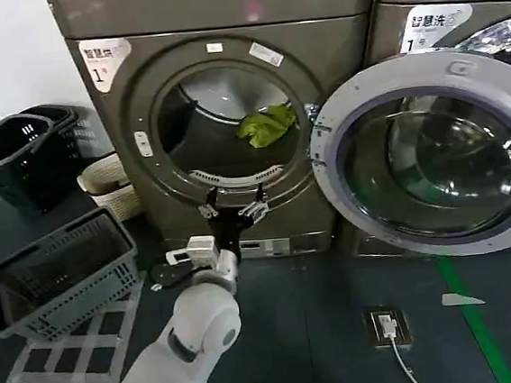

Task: Grasp the clothes from the dryer.

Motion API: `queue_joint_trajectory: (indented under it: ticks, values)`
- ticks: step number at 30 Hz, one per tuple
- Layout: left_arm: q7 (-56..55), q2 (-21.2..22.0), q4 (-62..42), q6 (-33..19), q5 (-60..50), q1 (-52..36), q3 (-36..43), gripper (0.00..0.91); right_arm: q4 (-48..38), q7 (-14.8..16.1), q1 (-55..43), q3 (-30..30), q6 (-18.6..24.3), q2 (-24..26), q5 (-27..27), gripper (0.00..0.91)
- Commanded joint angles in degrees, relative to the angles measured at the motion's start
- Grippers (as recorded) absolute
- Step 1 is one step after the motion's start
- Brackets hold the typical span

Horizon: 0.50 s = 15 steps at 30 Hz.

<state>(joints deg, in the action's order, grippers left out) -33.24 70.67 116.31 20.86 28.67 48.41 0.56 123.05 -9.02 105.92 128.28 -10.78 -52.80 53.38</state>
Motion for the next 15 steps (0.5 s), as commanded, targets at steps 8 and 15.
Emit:
queue_joint_trajectory:
  ticks: [8,15]
  values:
    - [-0.06,0.15,-0.82,-0.06,-0.23,-0.44,-0.35,0.907,0.17,0.28,0.06,0.05,0.60,0.08,1.60,0.907]
    - [-0.01,0.18,-1.02,-0.11,-0.32,-0.62,-0.39,0.907,0.14,0.69,0.20,0.32,1.28,0.14,2.79,0.907]
